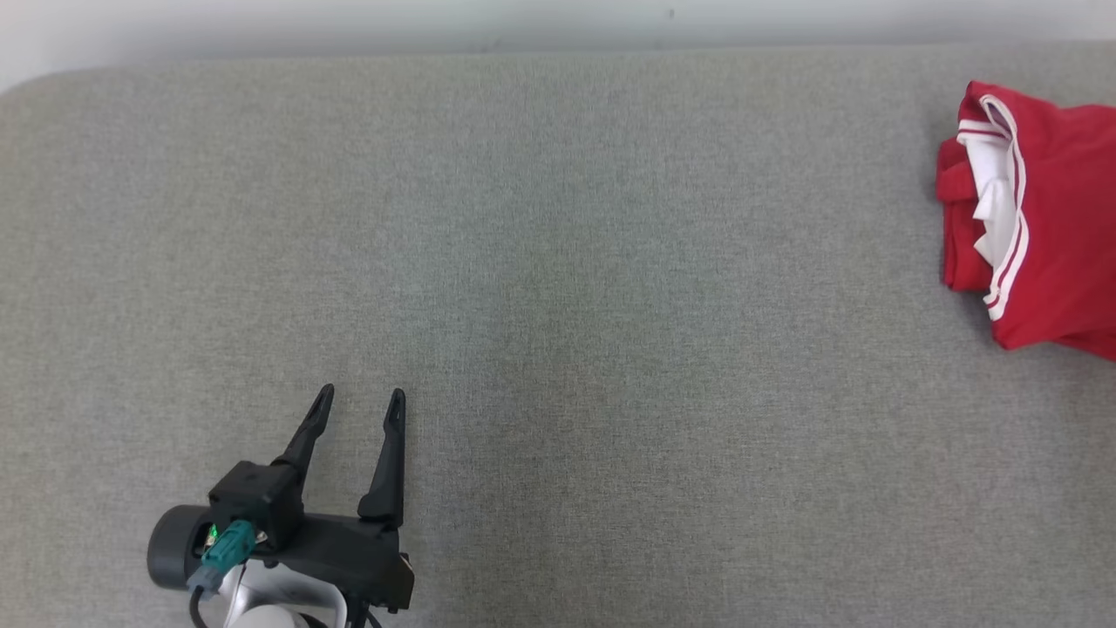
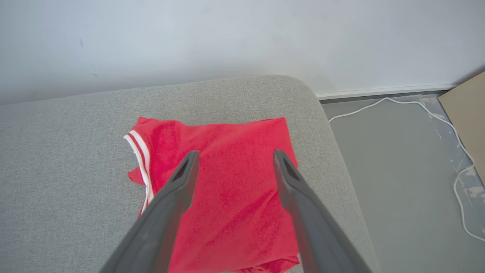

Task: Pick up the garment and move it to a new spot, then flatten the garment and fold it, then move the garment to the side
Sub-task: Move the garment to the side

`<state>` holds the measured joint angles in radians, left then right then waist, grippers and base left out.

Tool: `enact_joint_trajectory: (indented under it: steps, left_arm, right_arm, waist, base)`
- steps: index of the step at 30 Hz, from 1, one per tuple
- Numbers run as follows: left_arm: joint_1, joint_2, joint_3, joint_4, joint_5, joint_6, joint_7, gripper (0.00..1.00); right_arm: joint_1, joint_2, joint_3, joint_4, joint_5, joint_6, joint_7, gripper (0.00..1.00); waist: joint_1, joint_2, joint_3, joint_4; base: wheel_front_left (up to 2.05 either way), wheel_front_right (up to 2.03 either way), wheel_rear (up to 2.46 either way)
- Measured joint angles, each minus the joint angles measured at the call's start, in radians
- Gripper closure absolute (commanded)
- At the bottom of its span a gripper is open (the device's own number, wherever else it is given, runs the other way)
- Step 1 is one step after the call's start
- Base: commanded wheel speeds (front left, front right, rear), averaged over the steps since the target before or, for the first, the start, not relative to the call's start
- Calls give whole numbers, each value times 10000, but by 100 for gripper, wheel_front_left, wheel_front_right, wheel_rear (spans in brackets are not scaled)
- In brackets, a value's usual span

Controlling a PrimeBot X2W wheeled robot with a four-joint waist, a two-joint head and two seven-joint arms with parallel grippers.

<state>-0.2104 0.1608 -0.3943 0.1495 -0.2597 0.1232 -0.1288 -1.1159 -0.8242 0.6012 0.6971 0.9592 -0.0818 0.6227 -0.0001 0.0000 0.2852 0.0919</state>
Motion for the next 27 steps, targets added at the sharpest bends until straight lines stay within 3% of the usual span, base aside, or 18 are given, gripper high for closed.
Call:
enact_joint_trajectory:
  steps: [5, 12, 20, 27]
  left_arm:
    - [21, -4, 199, 86, -104, 0, -127, 0]
    - [664, 98, 546, 178, -224, 2, -276, 0]
    - [937, 115, 625, 138, -240, 6, -305, 0]
    - [1415, 61, 859, 77, -316, 8, -316, 0]
  right_arm:
    - [1306, 196, -234, -493, 479, 384, -982, 0]
    - [2734, 1045, -786, -1459, 1137, 508, -2673, 0]
    - [4498, 1287, -1315, -2592, 1342, 341, -4602, 0]
    - [6304, 1900, -1396, -3841, 1312, 105, -6305, 0]
  waist:
    - [0, 0, -358, 5]
    - [-1, 0, -922, -78]
    - [-1, 0, -1497, -295]
    - [-1, -1, -1986, -370]
  base:
    - [0, 0, 0]
    - [0, 0, 0]
    - [0, 0, 0]
    - [0, 0, 0]
